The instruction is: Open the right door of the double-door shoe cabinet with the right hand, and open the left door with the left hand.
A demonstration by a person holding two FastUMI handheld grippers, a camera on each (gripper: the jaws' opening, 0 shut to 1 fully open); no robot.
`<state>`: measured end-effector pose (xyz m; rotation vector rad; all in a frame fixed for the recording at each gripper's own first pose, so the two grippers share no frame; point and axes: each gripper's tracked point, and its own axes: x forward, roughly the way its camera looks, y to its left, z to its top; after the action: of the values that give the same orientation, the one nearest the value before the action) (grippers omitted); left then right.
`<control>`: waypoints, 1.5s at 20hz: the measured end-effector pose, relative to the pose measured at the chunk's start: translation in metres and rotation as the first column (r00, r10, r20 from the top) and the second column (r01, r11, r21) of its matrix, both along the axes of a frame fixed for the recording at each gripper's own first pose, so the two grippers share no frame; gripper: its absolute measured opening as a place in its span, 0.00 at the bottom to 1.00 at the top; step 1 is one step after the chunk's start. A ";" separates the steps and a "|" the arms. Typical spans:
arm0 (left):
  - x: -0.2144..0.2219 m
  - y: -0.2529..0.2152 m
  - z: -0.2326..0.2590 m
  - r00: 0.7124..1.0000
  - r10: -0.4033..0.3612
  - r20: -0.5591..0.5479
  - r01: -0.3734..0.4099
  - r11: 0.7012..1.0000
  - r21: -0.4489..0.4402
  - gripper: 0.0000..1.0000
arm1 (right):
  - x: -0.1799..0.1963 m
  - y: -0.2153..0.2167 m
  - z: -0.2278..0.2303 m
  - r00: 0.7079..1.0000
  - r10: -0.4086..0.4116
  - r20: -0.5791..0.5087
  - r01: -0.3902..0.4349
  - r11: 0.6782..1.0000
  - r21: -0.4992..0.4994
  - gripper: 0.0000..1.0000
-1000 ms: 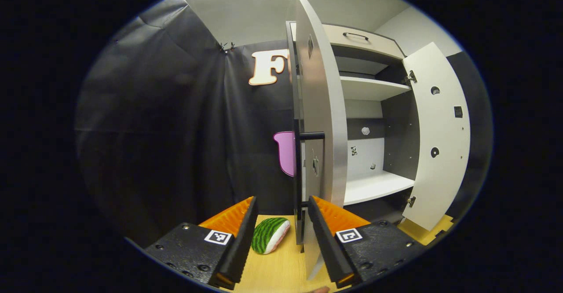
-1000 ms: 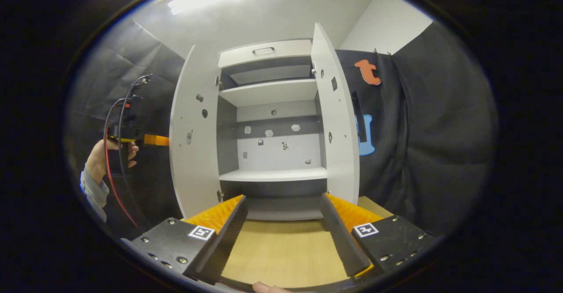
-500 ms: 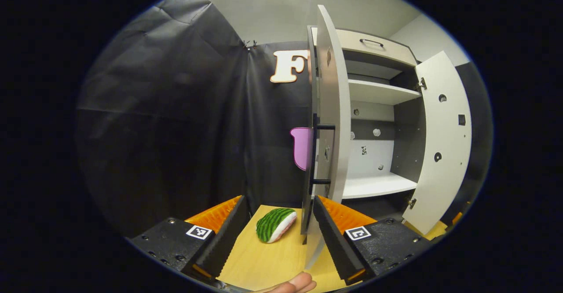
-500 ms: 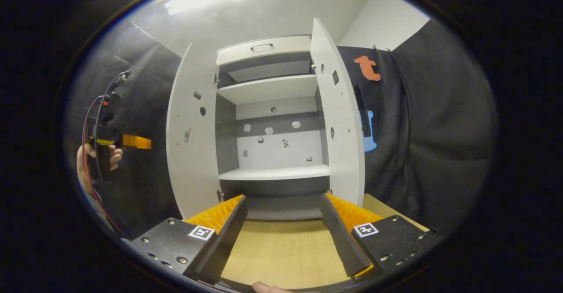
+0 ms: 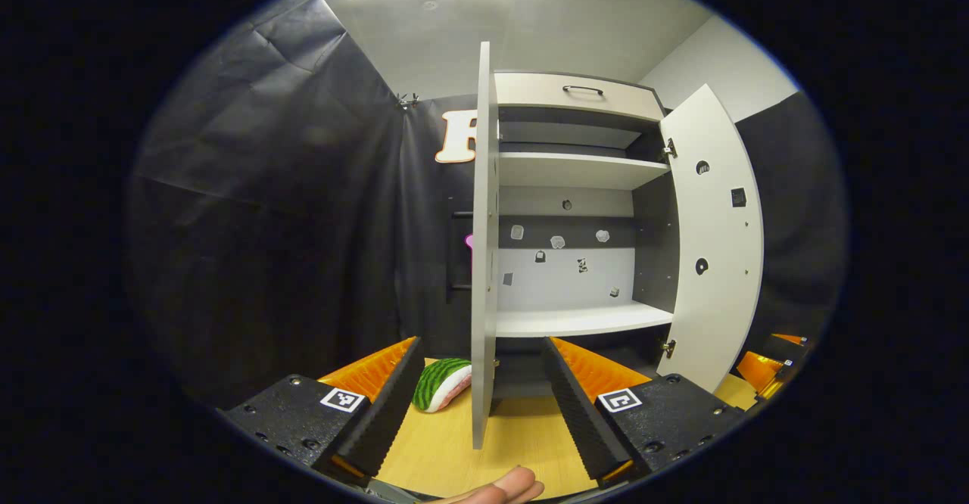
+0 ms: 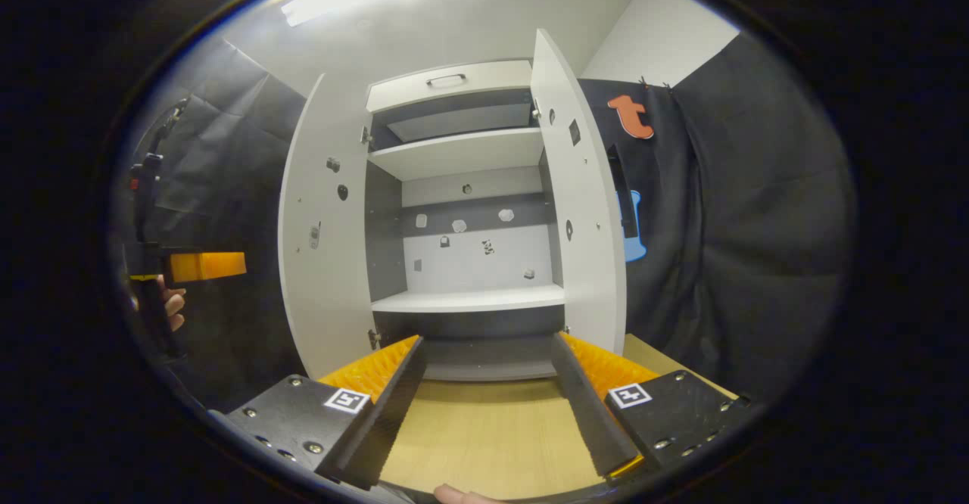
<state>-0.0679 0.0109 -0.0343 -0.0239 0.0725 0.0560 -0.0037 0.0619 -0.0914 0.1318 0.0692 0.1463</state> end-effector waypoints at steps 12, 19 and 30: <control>0.006 -0.059 -0.044 0.998 -0.034 -0.048 0.032 0.999 -0.031 0.96 | 0.005 -0.010 0.030 0.998 -0.053 0.032 0.055 0.997 -0.052 0.95; 0.009 -0.067 -0.040 0.998 -0.050 -0.038 0.049 0.999 -0.022 0.96 | -0.004 -0.015 0.035 0.997 -0.049 0.062 0.052 0.998 -0.035 0.99; 0.011 -0.088 -0.032 0.999 -0.049 -0.019 0.048 0.997 -0.054 0.96 | -0.013 -0.034 0.029 0.997 -0.041 0.073 0.042 0.999 -0.019 0.95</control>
<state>-0.0574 -0.0775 -0.0662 -0.0748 0.0951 0.0062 -0.0165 0.0280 -0.0625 0.1072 -0.0042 0.1089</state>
